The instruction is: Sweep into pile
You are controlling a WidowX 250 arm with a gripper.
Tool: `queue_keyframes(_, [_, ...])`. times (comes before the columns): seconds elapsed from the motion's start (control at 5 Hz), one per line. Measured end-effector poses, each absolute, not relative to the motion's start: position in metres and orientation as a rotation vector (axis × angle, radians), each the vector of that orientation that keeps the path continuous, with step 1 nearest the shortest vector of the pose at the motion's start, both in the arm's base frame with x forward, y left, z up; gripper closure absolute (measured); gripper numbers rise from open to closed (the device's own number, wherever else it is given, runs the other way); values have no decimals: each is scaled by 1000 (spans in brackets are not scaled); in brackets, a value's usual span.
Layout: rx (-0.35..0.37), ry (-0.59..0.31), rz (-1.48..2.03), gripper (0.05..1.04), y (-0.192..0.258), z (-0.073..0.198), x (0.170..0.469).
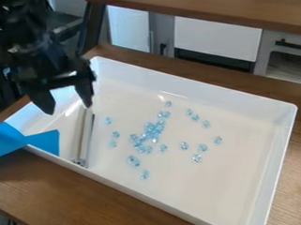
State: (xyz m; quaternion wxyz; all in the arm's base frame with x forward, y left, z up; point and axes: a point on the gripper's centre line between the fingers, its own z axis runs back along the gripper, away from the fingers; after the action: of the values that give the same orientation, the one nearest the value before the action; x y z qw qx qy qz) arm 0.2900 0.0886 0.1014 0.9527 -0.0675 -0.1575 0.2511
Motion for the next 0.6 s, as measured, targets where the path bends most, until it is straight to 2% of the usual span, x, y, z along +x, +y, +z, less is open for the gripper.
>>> queue_keyframes(0.6, [-116, -318, 539, 84, 81, 66, 301])
